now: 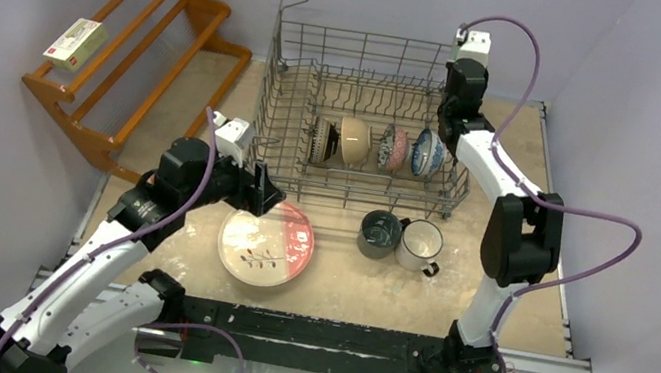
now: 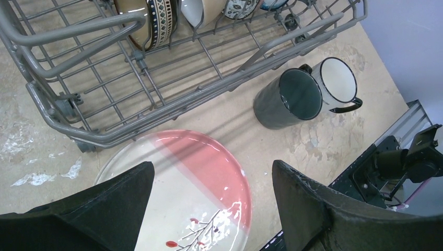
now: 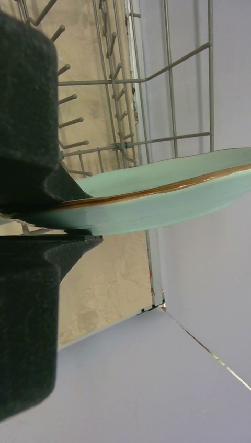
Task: Load the mixed dishes into the dish rack
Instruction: Insert the plate into the dish rack.
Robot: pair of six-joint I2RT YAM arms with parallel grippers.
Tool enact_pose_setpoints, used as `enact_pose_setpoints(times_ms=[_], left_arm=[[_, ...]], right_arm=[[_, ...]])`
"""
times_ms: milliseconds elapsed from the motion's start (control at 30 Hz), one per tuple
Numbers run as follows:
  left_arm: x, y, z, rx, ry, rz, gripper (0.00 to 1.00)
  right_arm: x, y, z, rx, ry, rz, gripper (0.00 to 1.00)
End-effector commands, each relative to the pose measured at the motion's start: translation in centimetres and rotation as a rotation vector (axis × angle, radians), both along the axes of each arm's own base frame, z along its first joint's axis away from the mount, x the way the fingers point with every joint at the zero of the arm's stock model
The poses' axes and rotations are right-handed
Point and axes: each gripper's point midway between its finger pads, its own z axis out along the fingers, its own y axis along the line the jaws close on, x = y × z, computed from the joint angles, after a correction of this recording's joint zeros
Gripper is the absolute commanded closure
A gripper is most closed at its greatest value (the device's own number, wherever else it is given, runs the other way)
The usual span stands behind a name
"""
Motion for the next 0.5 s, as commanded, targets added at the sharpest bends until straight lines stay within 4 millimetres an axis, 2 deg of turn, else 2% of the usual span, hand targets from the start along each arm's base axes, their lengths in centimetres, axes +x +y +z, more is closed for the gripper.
enact_pose_setpoints(times_ms=[0, 267, 467], left_arm=[[0.3, 0.1, 0.0, 0.021, -0.023, -0.004, 0.19], [0.4, 0.1, 0.0, 0.022, -0.024, -0.003, 0.19], [0.3, 0.2, 0.1, 0.021, -0.026, -0.001, 0.19]], right_arm=[[0.4, 1.0, 11.7, 0.084, -0.324, 0.041, 1.0], [0.0, 1.1, 12.3, 0.087, -0.347, 0.052, 1.0], [0.6, 1.1, 10.4, 0.085, -0.316, 0.04, 1.0]])
